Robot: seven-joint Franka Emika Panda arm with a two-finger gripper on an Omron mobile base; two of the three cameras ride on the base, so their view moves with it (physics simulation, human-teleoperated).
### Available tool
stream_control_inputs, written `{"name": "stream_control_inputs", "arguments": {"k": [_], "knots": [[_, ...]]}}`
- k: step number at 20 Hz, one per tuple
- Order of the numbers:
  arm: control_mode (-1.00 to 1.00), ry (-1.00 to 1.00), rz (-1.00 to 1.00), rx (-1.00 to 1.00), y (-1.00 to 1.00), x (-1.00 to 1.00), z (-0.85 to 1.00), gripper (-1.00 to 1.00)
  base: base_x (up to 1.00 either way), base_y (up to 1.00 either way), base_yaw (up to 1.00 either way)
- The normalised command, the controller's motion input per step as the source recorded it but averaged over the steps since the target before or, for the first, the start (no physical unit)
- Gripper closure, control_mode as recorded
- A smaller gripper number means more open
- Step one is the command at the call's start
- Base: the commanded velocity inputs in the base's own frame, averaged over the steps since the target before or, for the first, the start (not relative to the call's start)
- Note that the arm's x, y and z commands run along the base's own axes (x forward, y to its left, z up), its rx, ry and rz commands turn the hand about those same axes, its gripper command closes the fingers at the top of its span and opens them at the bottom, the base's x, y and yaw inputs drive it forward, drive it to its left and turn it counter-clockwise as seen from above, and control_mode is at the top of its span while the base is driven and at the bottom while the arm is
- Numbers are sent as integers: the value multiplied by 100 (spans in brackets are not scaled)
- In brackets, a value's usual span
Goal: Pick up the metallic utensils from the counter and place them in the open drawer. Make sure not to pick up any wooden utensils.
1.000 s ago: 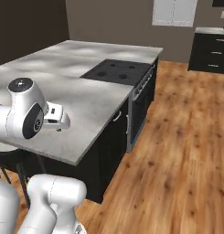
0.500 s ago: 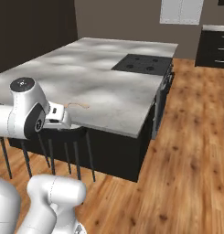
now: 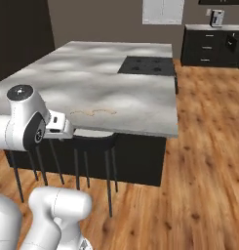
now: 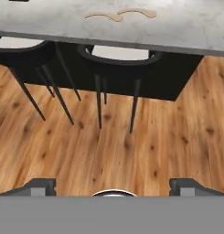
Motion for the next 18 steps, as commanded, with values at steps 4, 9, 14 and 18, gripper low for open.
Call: {"name": "stream_control_inputs", "arguments": {"k": [4, 9, 14, 18], "knots": [[100, 0, 0, 0, 0, 0, 0, -100, 6, 100, -51], [100, 0, 0, 0, 0, 0, 0, -100, 0, 100, -52], [100, 0, 0, 0, 0, 0, 0, -100, -18, 100, -51], [100, 0, 0, 0, 0, 0, 0, -100, -13, 100, -53]]}}
